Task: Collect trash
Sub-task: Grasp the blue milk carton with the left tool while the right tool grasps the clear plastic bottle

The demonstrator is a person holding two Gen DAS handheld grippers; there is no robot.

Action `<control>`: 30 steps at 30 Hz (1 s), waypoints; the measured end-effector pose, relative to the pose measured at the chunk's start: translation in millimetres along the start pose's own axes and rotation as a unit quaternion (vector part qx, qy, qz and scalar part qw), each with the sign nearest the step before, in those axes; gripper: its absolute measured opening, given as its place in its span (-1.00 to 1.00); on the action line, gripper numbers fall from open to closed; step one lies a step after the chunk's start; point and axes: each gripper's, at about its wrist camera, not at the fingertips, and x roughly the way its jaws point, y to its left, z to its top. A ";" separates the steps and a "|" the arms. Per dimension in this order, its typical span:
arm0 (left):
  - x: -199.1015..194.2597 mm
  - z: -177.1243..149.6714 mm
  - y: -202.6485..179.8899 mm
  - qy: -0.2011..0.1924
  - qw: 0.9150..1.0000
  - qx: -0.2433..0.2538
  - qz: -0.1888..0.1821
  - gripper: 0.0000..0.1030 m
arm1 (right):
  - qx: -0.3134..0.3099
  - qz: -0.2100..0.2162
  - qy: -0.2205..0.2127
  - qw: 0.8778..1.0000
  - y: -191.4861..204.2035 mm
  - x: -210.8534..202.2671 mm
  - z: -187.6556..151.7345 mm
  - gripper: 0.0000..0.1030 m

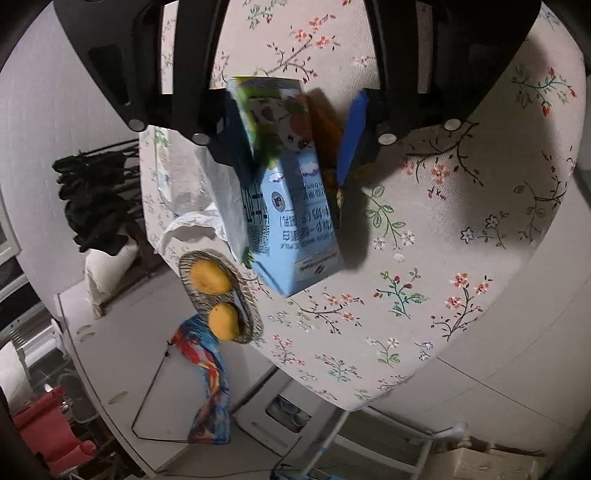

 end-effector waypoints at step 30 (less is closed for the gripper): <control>-66.5 -40.6 63.1 0.067 0.997 0.041 0.012 -0.01 | -0.097 -0.074 -0.096 0.988 43.2 -0.8 79.4 0.48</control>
